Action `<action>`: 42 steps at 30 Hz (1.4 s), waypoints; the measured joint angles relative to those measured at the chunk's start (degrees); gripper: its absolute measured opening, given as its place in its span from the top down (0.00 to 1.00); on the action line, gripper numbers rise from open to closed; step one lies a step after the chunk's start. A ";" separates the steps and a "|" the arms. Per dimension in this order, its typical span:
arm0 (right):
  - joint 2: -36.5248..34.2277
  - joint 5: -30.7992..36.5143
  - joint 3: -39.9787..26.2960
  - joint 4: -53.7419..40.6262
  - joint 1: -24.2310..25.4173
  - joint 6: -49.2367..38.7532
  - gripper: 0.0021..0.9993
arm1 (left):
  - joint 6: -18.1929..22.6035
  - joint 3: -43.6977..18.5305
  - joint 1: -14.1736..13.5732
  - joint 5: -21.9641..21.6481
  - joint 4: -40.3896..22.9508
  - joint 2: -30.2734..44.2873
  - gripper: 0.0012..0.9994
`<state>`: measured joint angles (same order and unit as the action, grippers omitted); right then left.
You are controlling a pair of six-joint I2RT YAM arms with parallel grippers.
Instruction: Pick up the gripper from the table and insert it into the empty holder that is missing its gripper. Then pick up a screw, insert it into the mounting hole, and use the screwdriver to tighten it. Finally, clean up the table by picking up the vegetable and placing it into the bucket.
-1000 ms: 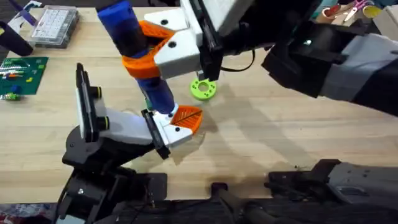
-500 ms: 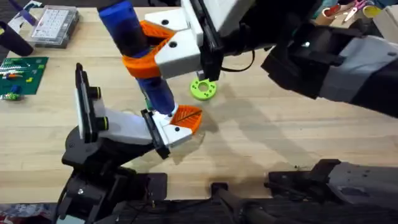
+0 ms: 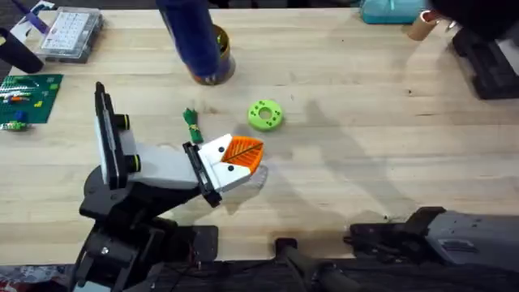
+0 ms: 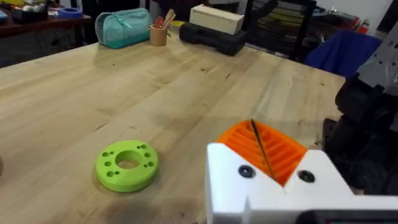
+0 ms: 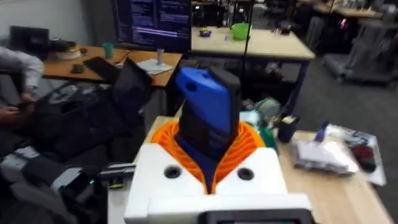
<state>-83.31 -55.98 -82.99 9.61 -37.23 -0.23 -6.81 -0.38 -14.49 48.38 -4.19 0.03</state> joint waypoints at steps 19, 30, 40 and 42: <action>-11.41 24.47 -2.52 -28.18 8.50 -35.99 0.98 | 0.33 0.00 0.00 0.02 0.00 0.00 0.98; -24.50 42.18 -2.52 -27.60 14.04 -52.22 0.98 | 0.35 0.00 -0.01 0.00 0.00 0.00 0.98; -35.33 52.12 -2.52 -19.40 18.14 -67.35 0.98 | 0.35 0.00 0.01 0.00 0.00 0.00 0.98; -36.85 53.13 -2.52 -17.32 18.82 -69.97 0.98 | 0.35 0.00 0.01 0.00 0.00 0.00 0.98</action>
<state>-120.16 -2.85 -85.52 -7.71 -18.42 -70.20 -6.46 -0.38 -14.48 48.38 -4.19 0.03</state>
